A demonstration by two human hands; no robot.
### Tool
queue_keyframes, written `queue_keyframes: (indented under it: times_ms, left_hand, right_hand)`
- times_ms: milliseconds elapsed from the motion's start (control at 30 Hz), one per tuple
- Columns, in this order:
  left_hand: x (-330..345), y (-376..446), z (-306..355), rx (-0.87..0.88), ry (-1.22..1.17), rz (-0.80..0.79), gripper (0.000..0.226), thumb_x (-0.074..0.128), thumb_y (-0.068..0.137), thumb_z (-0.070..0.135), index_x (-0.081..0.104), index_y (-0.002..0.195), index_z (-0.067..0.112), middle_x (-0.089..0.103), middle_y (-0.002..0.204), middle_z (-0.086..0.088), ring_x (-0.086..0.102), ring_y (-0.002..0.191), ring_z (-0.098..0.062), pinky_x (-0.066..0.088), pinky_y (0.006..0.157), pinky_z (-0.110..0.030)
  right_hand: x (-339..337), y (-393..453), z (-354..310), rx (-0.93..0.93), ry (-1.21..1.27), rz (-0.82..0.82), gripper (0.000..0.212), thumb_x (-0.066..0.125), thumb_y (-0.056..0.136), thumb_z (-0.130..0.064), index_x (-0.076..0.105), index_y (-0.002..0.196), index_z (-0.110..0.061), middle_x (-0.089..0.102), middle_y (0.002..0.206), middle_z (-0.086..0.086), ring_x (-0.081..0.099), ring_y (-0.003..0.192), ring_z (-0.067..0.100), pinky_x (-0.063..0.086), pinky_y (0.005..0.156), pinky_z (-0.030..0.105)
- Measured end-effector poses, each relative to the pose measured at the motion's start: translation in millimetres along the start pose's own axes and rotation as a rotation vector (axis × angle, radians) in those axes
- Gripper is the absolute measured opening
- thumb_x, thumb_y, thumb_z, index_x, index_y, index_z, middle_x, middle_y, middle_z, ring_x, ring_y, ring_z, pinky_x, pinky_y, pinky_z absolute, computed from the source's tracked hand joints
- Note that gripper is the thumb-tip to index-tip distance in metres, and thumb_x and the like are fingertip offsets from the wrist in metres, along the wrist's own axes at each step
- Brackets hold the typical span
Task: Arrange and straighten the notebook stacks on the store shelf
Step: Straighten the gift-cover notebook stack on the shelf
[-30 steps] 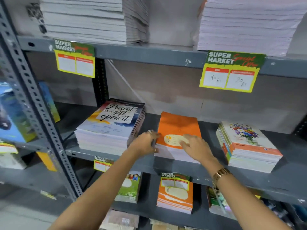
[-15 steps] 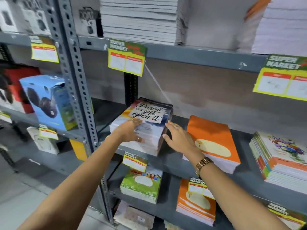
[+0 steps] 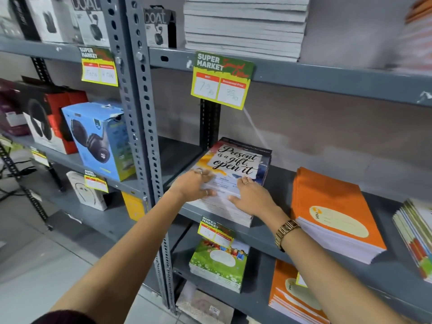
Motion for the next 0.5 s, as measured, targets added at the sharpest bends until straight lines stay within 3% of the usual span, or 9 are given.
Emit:
queue_keyframes:
  times_ms: [100,267,500]
  left_hand:
    - [4,-2,-2,-0.015,-0.036,0.039,0.066,0.053,0.083,0.056,0.036,0.14,0.026,0.034,0.152,0.0,0.03,0.139,-0.024,0.035,0.11,-0.042]
    - [12,-9,-2,-0.041,-0.092,0.145,0.059,0.056,0.084,0.051,0.044,0.136,0.025,0.039,0.149,0.0,0.032,0.138,-0.023,0.038,0.108,-0.043]
    - [11,-11,2,-0.049,-0.151,0.158,0.055,0.059,0.084,0.044,0.048,0.133,0.02,0.043,0.146,-0.004,0.038,0.135,-0.025,0.04,0.106,-0.042]
  right_hand:
    - [1,-1,-1,-0.01,-0.051,0.034,0.067,0.04,0.093,-0.047,0.029,0.14,-0.001,0.029,0.15,0.02,0.039,0.132,0.032,0.042,0.1,0.042]
    - [4,-3,-1,-0.028,-0.099,0.088,0.061,0.037,0.094,-0.046,0.034,0.137,-0.003,0.037,0.147,0.017,0.045,0.127,0.03,0.047,0.093,0.041]
    - [7,-8,-1,-0.028,-0.072,0.102,0.061,0.035,0.096,-0.046,0.03,0.14,-0.004,0.036,0.148,0.014,0.038,0.133,0.027,0.042,0.101,0.04]
Point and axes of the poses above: each hand's wrist, its own y-axis towards the middle knuckle, its own x-axis out of the palm, z = x × y, the point moved 3 cm from there along y, towards the middle knuckle
